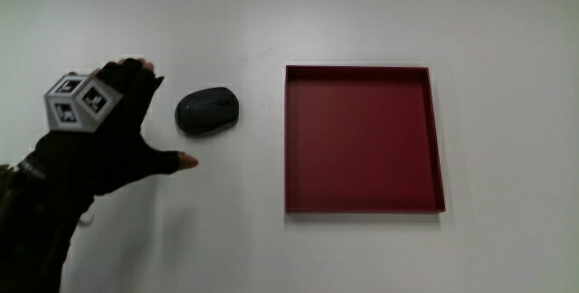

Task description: Pick mouse from desk

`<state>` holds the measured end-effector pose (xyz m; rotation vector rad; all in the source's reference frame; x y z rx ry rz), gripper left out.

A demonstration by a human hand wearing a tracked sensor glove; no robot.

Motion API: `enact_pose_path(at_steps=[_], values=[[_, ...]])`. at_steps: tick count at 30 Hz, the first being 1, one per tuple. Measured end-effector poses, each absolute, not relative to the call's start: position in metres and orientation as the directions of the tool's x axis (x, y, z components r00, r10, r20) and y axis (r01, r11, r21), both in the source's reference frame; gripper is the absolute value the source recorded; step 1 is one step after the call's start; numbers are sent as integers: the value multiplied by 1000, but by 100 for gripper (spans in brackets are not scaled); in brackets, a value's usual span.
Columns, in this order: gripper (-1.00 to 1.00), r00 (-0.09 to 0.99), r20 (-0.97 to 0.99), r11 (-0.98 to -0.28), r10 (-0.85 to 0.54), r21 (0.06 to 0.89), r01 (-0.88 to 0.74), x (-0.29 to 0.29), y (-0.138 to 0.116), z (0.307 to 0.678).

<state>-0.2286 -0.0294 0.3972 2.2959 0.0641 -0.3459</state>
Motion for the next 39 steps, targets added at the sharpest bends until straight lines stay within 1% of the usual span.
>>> enact_pose_path(at_steps=[7,8,9,11,12,14,16,19,26,29,38,39], values=[[0,965,-261,-656,-29,733,179,-213,-62,416],[0,968,-250,-659,-1,728,187,-210,-65,416],[0,965,-261,-646,-42,744,173,-210,-68,421],[0,966,-256,-641,-19,745,185,-204,-73,425],[0,967,-252,-633,-40,755,171,-203,-75,431],[0,965,-261,-640,3,741,202,-198,-80,438],[0,971,-241,-617,-3,764,188,-193,-82,443],[0,973,-230,-608,10,772,189,-188,-87,456],[0,985,-173,-563,-14,815,135,-185,-92,481],[0,985,-173,-564,-3,814,141,-182,-92,489],[0,989,-144,-563,19,816,130,-176,-92,493],[5,989,-149,-565,18,814,133,-176,-92,494]])
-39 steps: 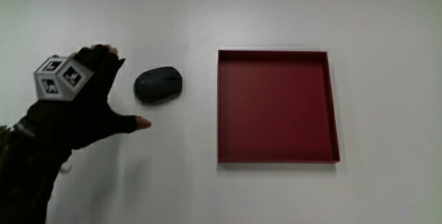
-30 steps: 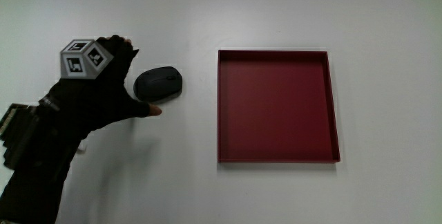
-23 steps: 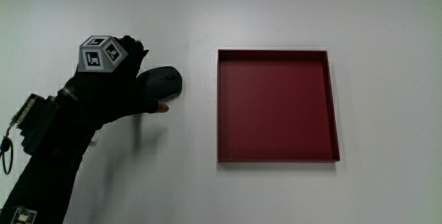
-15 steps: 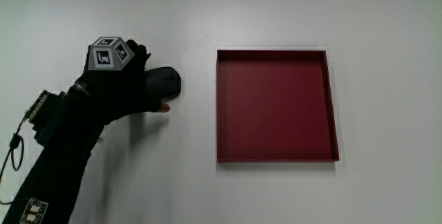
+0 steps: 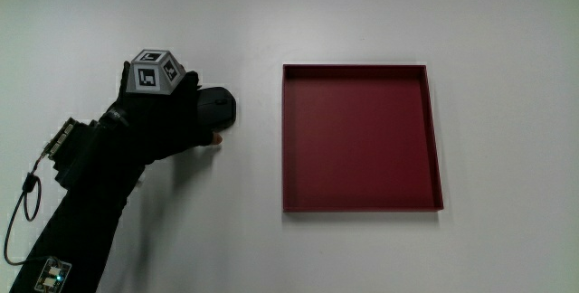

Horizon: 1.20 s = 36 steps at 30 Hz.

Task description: Pick mouse from desk

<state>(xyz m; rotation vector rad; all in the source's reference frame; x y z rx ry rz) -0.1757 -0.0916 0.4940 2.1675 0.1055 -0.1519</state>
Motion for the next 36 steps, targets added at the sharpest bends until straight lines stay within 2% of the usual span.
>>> enact_pose_path(at_steps=[19,23,36], values=[[100,984,-163,-639,71,750,170,-174,-90,494],[100,980,-183,-634,73,750,187,-176,-90,493],[100,962,-235,-699,141,665,265,-152,-92,426]])
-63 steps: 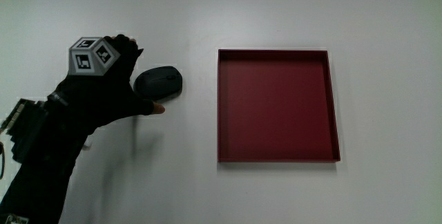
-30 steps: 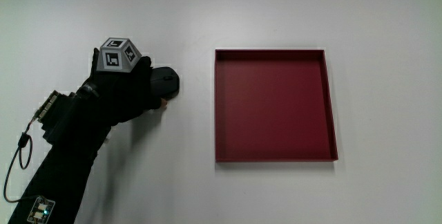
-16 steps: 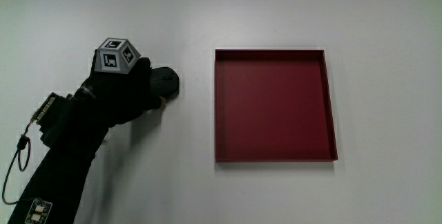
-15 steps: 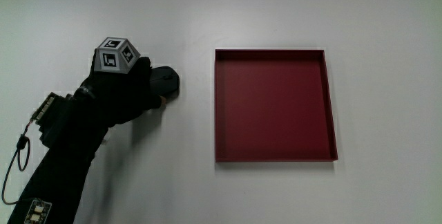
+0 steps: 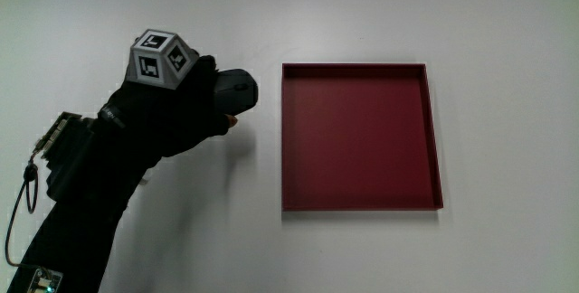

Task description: Pick mouse from desk

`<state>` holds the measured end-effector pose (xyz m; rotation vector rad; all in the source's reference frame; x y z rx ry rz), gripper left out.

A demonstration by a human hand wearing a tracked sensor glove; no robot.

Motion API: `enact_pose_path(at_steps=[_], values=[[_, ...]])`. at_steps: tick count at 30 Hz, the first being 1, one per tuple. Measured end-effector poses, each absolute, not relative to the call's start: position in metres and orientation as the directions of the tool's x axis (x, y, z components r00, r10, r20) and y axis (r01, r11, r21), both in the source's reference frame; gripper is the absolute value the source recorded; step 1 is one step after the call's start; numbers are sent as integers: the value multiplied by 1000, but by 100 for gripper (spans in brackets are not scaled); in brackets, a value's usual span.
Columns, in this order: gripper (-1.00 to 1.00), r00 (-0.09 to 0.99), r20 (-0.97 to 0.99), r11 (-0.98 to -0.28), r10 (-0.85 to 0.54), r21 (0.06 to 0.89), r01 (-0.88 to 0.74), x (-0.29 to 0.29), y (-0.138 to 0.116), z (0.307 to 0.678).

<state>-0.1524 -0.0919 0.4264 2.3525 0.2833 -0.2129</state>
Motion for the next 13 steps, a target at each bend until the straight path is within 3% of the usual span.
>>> enact_pose_path(at_steps=[9,13], values=[[100,938,-294,-702,183,628,334,-114,-95,397],[100,908,-318,-695,272,588,414,-95,-98,390]])
